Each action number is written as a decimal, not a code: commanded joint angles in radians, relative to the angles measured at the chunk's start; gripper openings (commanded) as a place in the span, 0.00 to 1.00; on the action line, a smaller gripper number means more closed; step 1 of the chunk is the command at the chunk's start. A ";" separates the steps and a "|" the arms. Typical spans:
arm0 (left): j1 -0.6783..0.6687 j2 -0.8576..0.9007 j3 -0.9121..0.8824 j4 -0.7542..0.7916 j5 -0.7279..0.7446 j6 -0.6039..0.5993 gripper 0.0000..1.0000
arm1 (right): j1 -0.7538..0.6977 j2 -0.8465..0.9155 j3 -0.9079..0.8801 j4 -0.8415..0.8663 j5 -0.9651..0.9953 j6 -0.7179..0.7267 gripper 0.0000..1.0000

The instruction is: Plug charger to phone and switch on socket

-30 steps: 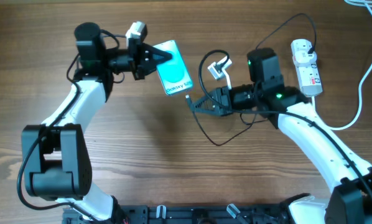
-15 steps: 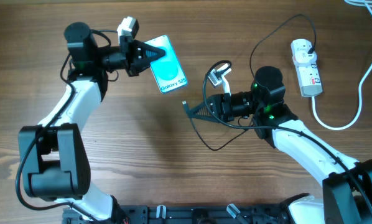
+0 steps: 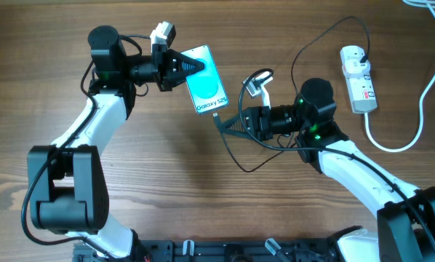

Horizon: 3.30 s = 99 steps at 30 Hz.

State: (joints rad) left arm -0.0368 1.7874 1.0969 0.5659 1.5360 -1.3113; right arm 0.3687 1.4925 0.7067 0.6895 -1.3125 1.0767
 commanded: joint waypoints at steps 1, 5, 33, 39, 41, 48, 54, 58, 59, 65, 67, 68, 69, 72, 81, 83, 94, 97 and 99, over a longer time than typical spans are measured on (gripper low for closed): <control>0.000 -0.020 0.016 0.007 0.020 0.025 0.04 | 0.005 -0.010 -0.007 0.008 0.011 0.008 0.04; -0.001 -0.020 0.016 0.007 0.025 0.024 0.04 | 0.005 -0.010 -0.007 0.005 0.020 0.008 0.04; -0.022 -0.020 0.016 0.002 0.031 0.096 0.04 | 0.004 -0.010 -0.007 0.006 0.020 0.023 0.04; -0.022 -0.020 0.016 -0.005 0.031 0.095 0.04 | 0.003 -0.010 -0.007 0.002 0.029 0.026 0.04; -0.022 -0.020 0.016 -0.005 0.031 0.095 0.04 | 0.003 -0.010 -0.007 0.000 0.027 0.026 0.04; -0.005 -0.020 0.016 -0.055 0.032 0.091 0.04 | 0.003 -0.010 -0.007 -0.003 0.003 0.027 0.04; -0.004 -0.020 0.016 -0.058 0.033 0.092 0.04 | 0.003 -0.010 -0.007 -0.003 0.002 0.033 0.04; -0.004 -0.020 0.016 -0.062 0.034 0.091 0.04 | 0.003 -0.010 -0.007 -0.003 0.003 0.045 0.04; -0.004 -0.020 0.016 -0.062 0.034 0.092 0.04 | 0.003 -0.010 -0.007 -0.003 0.003 0.050 0.04; -0.002 -0.020 0.016 -0.062 0.034 0.091 0.04 | 0.003 -0.010 -0.007 -0.003 0.002 0.053 0.04; 0.003 -0.020 0.016 -0.062 0.035 0.091 0.04 | 0.003 -0.010 -0.007 -0.003 0.003 0.060 0.04; 0.005 -0.020 0.016 -0.062 0.034 0.091 0.04 | 0.003 -0.010 -0.007 -0.003 0.003 0.060 0.04; 0.007 -0.020 0.016 -0.062 0.035 0.091 0.04 | 0.003 -0.010 -0.007 -0.003 0.002 0.060 0.04; 0.007 -0.020 0.016 -0.062 0.035 0.091 0.04 | 0.003 -0.010 -0.007 -0.003 0.003 0.060 0.04; 0.007 -0.020 0.016 -0.062 0.035 0.091 0.04 | 0.003 -0.010 -0.007 -0.003 0.005 0.074 0.04; 0.007 -0.020 0.016 -0.063 0.035 0.091 0.04 | 0.003 -0.010 -0.007 -0.003 0.010 0.074 0.04; 0.006 -0.020 0.016 -0.066 0.035 0.092 0.04 | 0.003 -0.010 -0.007 -0.003 0.032 0.074 0.04; 0.006 -0.020 0.016 -0.066 0.035 0.092 0.04 | 0.003 -0.010 -0.007 -0.003 0.037 0.074 0.04; 0.006 -0.020 0.016 -0.066 0.035 0.092 0.04 | 0.003 -0.010 -0.007 -0.003 0.042 0.075 0.04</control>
State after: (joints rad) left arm -0.0364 1.7874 1.0969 0.4976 1.5436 -1.2350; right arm 0.3706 1.4925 0.7052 0.6853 -1.2930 1.1446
